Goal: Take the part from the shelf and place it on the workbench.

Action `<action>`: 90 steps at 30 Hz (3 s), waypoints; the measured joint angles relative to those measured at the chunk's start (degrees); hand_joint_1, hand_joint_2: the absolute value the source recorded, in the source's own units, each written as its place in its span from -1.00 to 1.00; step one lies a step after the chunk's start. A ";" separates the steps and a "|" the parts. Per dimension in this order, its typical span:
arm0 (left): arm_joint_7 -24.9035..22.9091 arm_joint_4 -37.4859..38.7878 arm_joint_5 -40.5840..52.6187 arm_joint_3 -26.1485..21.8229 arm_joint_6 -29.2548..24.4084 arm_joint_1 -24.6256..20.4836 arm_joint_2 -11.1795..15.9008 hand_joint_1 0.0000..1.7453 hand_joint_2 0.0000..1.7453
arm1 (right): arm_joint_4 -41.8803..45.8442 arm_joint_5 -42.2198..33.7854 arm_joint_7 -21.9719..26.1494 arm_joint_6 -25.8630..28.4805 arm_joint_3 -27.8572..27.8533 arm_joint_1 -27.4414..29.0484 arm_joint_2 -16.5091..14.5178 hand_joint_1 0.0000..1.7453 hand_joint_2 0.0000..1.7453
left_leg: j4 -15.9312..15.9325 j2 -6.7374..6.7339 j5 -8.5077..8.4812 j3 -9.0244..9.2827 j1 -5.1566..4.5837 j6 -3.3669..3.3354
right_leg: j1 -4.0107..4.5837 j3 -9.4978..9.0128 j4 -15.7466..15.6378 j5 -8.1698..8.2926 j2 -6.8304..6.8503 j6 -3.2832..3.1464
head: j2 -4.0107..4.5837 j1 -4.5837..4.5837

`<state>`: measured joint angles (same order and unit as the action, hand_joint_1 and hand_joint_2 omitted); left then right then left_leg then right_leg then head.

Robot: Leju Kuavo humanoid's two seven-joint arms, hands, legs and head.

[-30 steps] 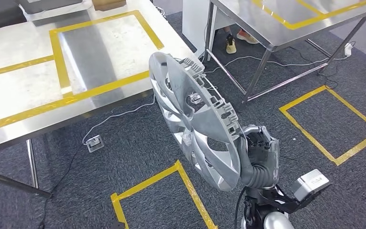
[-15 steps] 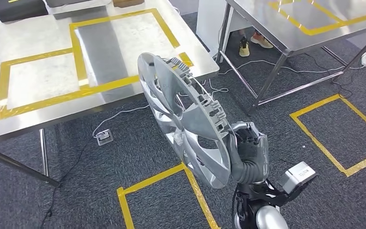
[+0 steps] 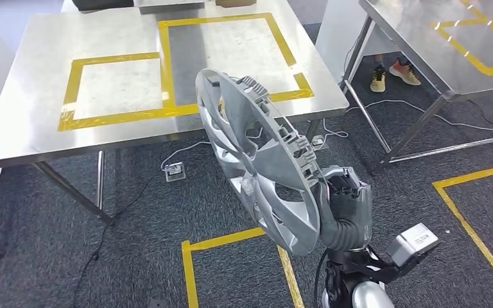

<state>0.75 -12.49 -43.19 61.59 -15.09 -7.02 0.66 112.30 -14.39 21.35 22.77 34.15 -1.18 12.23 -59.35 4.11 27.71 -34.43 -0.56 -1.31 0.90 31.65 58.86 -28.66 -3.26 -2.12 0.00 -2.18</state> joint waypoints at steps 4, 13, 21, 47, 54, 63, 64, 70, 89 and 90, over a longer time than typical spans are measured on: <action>-0.03 -0.01 0.14 0.01 -0.60 0.05 0.15 -1.00 1.00 | 0.45 0.00 -0.18 -0.10 -0.01 -0.46 0.02 1.00 1.00 | -1.07 -1.42 0.93 -1.14 -0.24 1.15 | -0.51 -1.28 -3.22 0.84 1.91 0.20 | 0.00 -0.56; -0.11 -0.04 0.32 0.02 -2.01 0.01 0.64 -1.00 1.00 | 3.20 2.84 -4.38 1.19 -0.20 -0.96 0.66 1.00 1.00 | -4.21 -7.29 1.00 -2.11 2.12 5.15 | -2.22 -1.67 -1.76 -0.79 6.88 3.06 | 0.00 1.76; -1.08 -0.10 0.18 0.01 -1.88 -0.04 0.73 -1.00 1.00 | 7.74 7.26 -8.79 2.48 0.18 -1.35 1.91 1.00 1.00 | -1.45 -5.77 0.70 -1.00 1.57 1.24 | -2.47 0.52 5.44 -6.17 5.01 4.68 | 0.00 0.98; -0.34 0.01 -2.87 -0.02 -1.61 0.10 -1.41 -1.00 1.00 | 12.59 0.81 -5.30 1.63 0.08 -0.80 4.09 1.00 1.00 | -0.81 -4.41 2.05 1.28 1.09 2.44 | -0.98 0.05 -0.74 0.00 3.79 2.76 | 0.00 2.14; -0.95 0.03 -2.98 -0.04 -1.63 0.19 -1.49 -1.00 1.00 | 12.63 0.45 -5.14 1.28 0.02 -0.81 4.34 1.00 1.00 | -0.47 -4.45 1.37 0.79 1.20 0.57 | -1.33 5.96 13.17 -7.91 3.65 4.33 | 0.00 0.61; -2.33 0.02 -2.94 -0.06 -1.57 0.08 -1.77 -1.00 1.00 | 12.80 0.04 -5.14 1.08 -0.05 -0.82 4.49 1.00 1.00 | -0.48 -4.20 0.99 0.37 0.43 1.10 | -0.36 -0.16 -0.58 -0.41 3.24 1.36 | 0.00 -0.69; -2.34 0.03 -2.91 -0.06 -1.54 0.09 -1.80 -1.00 1.00 | 12.81 0.03 -5.14 1.08 -0.05 -0.80 4.50 1.00 1.00 | -0.39 -4.22 1.10 0.32 0.40 0.96 | -0.40 -0.18 -0.91 -0.44 3.24 1.86 | 0.00 -0.71; -1.31 0.03 -2.78 -0.06 -1.57 0.10 -1.82 -1.00 1.00 | 12.73 -0.05 -5.16 1.09 -0.03 -0.74 4.61 1.00 1.00 | 0.14 -4.19 0.81 0.64 0.09 -0.65 | -0.64 -0.32 -1.38 -0.30 3.26 3.15 | 0.00 0.29; -0.58 0.03 -2.80 -0.06 -1.67 0.11 -1.81 -1.00 1.00 | 13.08 -0.65 -3.71 0.90 -0.93 -0.81 4.70 1.00 1.00 | 0.51 -4.15 0.72 0.67 -0.08 0.62 | -0.90 -0.37 -1.43 -0.44 3.26 2.80 | 0.00 0.51; -0.58 0.03 -2.80 -0.06 -1.67 0.11 -1.81 -1.00 1.00 | 13.08 -0.66 -3.71 0.90 -0.94 -0.81 4.70 1.00 1.00 | 0.51 -4.15 0.72 0.67 -0.09 0.62 | -0.92 -0.37 -1.45 -0.44 3.26 2.80 | 0.00 0.51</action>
<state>0.17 -12.46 -45.99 61.53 -16.76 -6.91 -1.16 125.37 -15.04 17.65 23.67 33.20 -1.98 16.94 -58.85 -0.04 28.43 -33.75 -0.64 -0.69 -0.01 31.28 57.41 -29.09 0.00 0.68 0.00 -1.67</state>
